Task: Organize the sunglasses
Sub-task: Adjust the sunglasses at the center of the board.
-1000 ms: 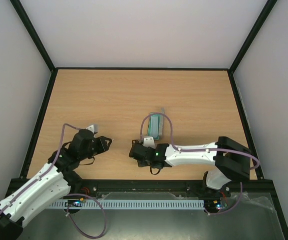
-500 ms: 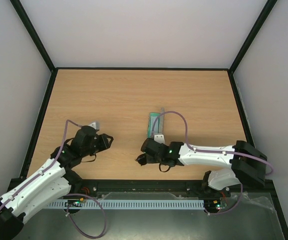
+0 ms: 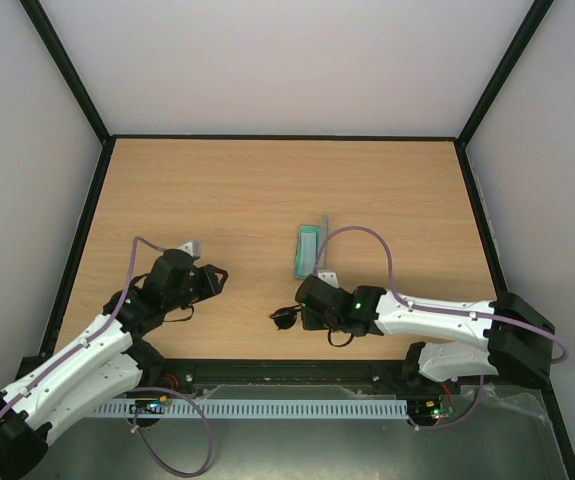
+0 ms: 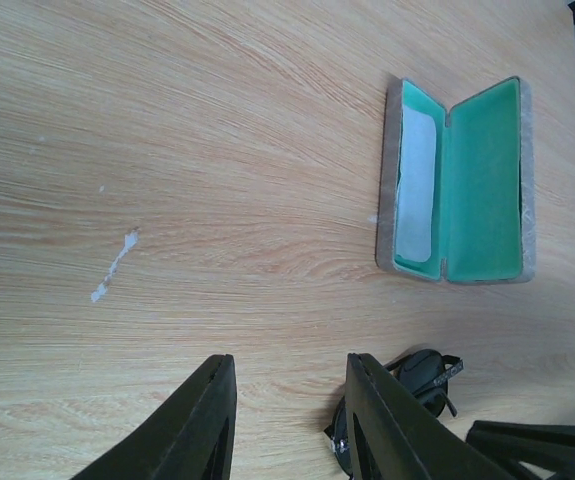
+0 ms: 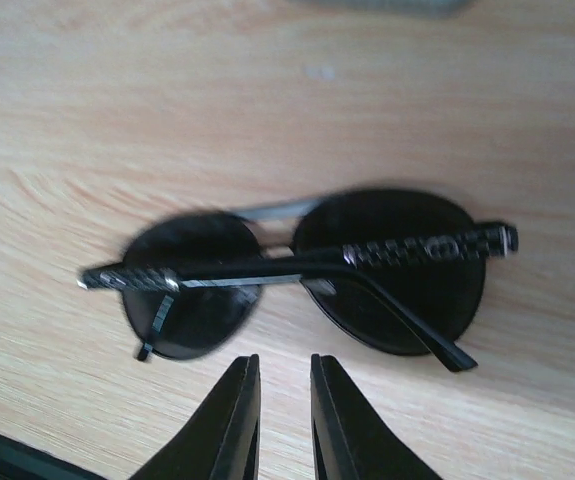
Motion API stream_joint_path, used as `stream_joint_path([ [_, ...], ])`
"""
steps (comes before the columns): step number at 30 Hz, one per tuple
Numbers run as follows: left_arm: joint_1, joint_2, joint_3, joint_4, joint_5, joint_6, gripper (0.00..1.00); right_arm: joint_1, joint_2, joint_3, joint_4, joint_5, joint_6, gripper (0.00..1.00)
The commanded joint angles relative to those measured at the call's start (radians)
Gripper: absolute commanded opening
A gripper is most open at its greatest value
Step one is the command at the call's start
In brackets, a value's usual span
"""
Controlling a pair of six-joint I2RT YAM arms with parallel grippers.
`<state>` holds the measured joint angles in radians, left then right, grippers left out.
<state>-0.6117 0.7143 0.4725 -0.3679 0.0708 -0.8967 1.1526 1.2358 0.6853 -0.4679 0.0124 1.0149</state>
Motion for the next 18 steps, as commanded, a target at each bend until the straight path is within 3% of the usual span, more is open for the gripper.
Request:
stream_joint_path([
  [1,0.004,-0.008,-0.002,0.015,0.006,0.01,0.33,0.014,0.012,-0.083,0.06,-0.076,0.031,0.15],
  [12,0.004,-0.017,-0.022,0.021,0.003,0.005,0.33,-0.036,0.098,-0.067,-0.011,0.073,0.022,0.19],
  [18,0.006,-0.023,-0.026,0.02,0.003,0.005,0.33,-0.091,0.144,-0.03,-0.027,0.109,-0.031,0.25],
])
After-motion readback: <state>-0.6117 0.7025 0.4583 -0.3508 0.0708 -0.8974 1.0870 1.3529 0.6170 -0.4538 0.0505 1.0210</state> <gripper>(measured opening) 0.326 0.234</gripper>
